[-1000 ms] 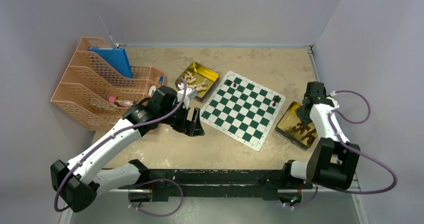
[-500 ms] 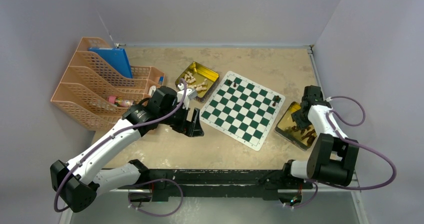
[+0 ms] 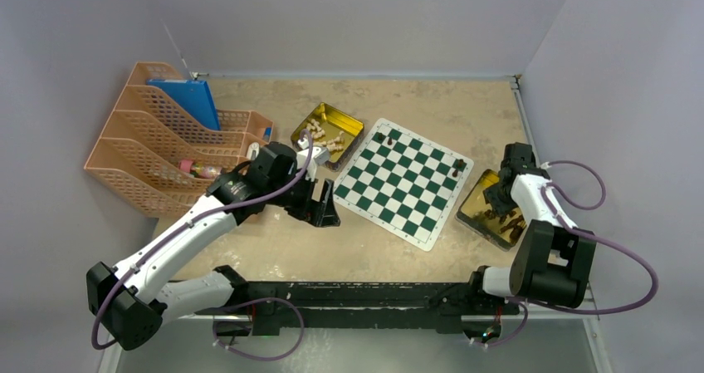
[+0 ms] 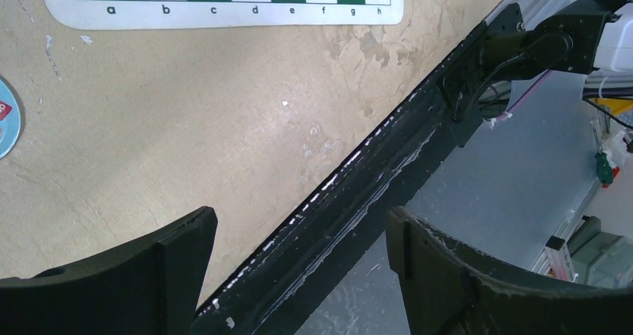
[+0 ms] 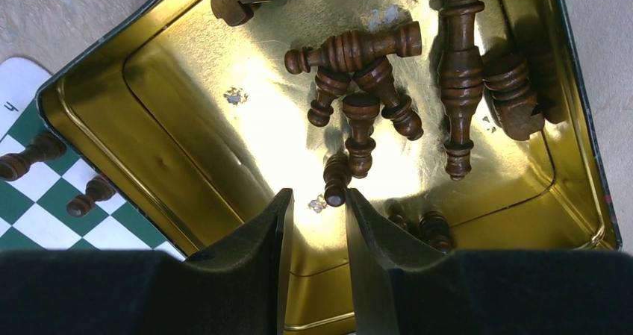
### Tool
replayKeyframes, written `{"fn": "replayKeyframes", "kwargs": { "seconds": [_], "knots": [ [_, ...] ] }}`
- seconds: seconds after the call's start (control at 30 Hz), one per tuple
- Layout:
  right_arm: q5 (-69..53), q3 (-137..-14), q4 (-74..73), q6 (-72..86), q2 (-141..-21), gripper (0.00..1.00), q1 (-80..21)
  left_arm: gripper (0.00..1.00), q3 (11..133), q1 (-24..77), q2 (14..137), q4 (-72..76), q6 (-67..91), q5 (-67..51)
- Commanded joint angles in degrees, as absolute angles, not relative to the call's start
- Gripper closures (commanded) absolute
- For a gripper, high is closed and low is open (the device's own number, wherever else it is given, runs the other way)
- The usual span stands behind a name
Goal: Set up the chess pieces on the board
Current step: Pick up the chess piece from the storage box.
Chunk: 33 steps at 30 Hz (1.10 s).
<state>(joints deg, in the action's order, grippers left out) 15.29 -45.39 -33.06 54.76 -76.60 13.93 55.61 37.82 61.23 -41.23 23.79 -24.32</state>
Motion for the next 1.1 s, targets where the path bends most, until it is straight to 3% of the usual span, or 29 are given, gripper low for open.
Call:
{"fn": "replayKeyframes", "kwargs": {
  "seconds": [0.0,0.27,0.7,1.07],
  "knots": [
    [14.7,-44.4,-33.2,56.1,-76.4,0.66,14.2,0.17,58.3,38.1,61.4,-40.1,22.5,-24.5],
    [13.8,-43.3,-32.0,56.4,-76.0,0.69,14.2,0.18,57.9,38.1,62.7,-38.7,24.9,-27.2],
    [15.3,-44.1,-32.0,53.8,-72.9,0.87,14.2,0.18,58.1,38.1,61.8,-40.3,24.7,-26.5],
    [18.8,-55.0,-39.2,47.5,-70.6,0.89,14.2,0.18,57.7,38.1,58.0,-43.4,23.7,-25.7]
  ]
}}
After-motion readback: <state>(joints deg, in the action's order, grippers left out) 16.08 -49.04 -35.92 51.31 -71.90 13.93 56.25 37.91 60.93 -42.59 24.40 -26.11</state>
